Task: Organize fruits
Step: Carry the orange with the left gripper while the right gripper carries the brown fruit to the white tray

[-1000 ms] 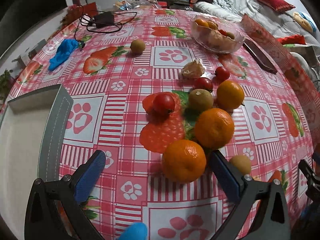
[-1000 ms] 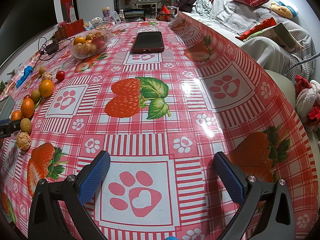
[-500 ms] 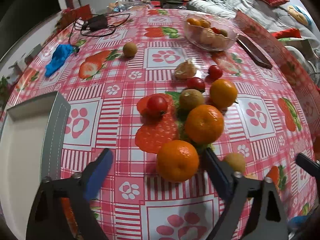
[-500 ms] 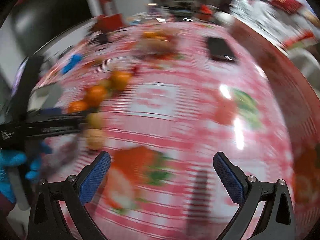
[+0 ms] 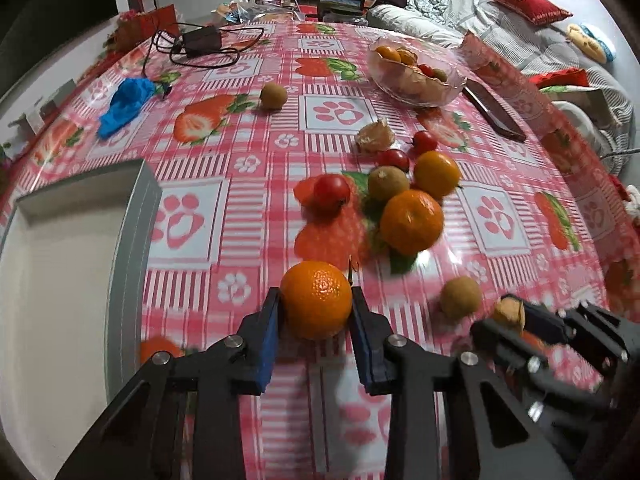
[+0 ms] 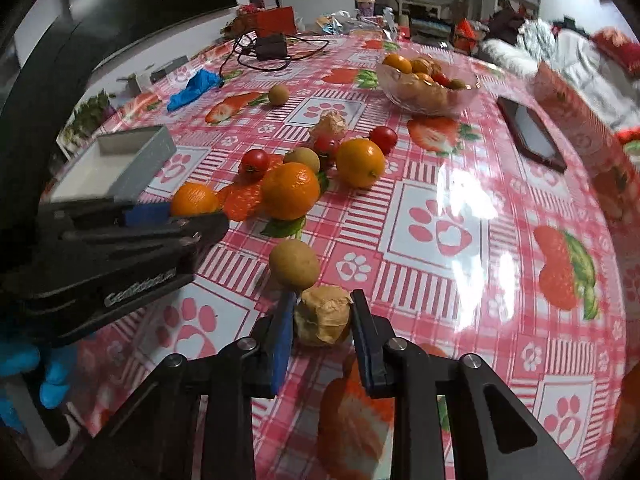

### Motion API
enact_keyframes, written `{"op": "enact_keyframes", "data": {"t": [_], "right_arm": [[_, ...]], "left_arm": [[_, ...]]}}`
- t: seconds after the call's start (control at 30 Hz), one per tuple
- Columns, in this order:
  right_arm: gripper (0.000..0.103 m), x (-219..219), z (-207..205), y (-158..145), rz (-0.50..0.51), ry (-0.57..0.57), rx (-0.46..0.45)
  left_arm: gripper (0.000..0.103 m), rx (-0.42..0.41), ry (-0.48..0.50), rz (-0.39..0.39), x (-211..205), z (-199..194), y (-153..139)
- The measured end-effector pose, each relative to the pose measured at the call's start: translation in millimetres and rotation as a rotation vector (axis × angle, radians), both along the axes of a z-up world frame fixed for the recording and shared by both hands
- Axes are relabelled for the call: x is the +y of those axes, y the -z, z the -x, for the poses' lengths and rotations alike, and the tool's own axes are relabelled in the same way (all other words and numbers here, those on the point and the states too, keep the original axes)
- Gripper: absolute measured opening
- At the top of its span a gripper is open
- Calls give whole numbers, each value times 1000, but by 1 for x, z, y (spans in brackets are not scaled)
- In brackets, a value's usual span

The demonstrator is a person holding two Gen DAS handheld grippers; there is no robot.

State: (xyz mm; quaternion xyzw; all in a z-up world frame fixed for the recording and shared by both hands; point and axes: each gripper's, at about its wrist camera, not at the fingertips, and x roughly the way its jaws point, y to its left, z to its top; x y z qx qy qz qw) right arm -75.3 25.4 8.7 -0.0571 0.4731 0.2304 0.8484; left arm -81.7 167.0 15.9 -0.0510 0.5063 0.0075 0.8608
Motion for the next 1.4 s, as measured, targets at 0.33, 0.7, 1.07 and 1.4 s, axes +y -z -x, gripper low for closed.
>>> {"op": "enact_keyframes", "data": {"t": [0.33, 0.7, 1.07, 1.4], "right_arm": [[29, -21, 23, -18, -51, 32, 17], [29, 11, 33, -47, -82, -23, 22], [29, 122, 37, -74, -90, -218, 20], [29, 214, 30, -60, -82, -335, 108]], "left_arm": [[36, -57, -2, 53, 14, 50, -30], [36, -122, -70, 49, 60, 85, -67], [36, -133, -255, -57, 144, 113, -68], [36, -68, -343, -74, 194, 124, -37]]}}
